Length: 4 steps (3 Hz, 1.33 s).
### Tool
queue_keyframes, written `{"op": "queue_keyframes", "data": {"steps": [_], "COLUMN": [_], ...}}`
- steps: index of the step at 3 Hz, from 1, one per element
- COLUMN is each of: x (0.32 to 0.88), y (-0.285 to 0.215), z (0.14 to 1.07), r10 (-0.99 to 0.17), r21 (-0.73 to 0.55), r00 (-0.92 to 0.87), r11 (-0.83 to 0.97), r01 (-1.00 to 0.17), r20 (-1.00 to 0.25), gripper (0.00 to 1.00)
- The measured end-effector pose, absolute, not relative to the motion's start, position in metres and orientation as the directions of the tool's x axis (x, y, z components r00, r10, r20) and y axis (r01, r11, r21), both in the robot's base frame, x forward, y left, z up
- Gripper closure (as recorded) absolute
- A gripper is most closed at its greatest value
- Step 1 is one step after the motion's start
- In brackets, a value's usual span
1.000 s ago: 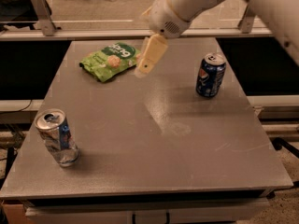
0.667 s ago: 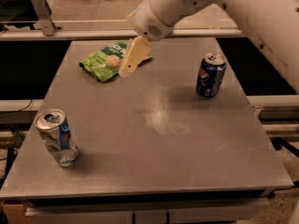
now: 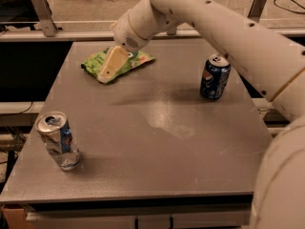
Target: Pick green rice chip bag
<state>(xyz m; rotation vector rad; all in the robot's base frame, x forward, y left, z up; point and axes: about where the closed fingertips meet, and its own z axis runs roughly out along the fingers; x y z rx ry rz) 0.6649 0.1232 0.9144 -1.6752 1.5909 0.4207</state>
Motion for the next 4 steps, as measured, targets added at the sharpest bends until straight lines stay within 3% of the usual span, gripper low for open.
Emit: {"op": "queue_keyframes", "data": {"steps": [2, 4], "x": [0.704, 0.725], "y": [0.137, 0.128], "z": [0.871, 0.846], "r10": [-0.714, -0.733], "r21": [-0.317, -0.307], "r00": [0.165, 0.14], "r11": [0.084, 0.098], "r01": [-0.945, -0.947], "r20": [-0.681, -0.666], "gripper": [0.0, 0.41]}}
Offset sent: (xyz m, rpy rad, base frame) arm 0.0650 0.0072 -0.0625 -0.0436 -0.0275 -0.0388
